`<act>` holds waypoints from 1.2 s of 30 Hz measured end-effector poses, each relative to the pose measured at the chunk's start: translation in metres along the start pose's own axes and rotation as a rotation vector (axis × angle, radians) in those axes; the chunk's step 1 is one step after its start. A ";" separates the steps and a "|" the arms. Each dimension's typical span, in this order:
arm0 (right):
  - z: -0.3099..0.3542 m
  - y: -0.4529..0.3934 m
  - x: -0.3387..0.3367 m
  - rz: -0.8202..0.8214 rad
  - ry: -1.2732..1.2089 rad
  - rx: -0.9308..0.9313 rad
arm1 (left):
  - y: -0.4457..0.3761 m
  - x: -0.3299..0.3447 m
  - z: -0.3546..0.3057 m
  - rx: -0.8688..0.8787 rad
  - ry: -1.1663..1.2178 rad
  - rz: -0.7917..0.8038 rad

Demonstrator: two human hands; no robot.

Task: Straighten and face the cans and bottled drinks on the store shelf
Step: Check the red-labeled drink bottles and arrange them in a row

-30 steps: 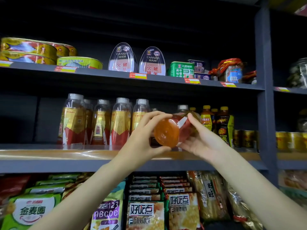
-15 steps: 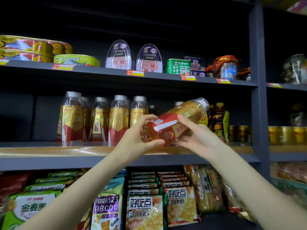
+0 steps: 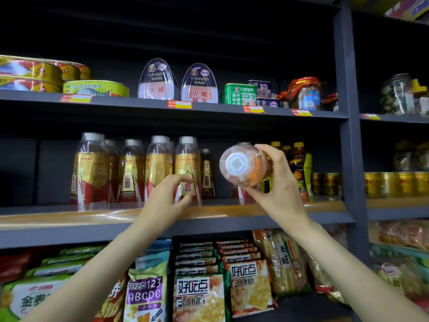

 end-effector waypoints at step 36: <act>-0.079 -0.029 0.044 0.216 -0.148 0.834 | -0.032 0.023 0.071 0.190 -0.656 0.046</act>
Point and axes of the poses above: each hand's wrist, its own y-axis away from the middle knuckle, its own x-axis out of the palm, z = x × y, the point moved 2 cm from there along -y, towards the middle knuckle, and after that the axes turned 10 degrees about x, right-handed, at the moved point
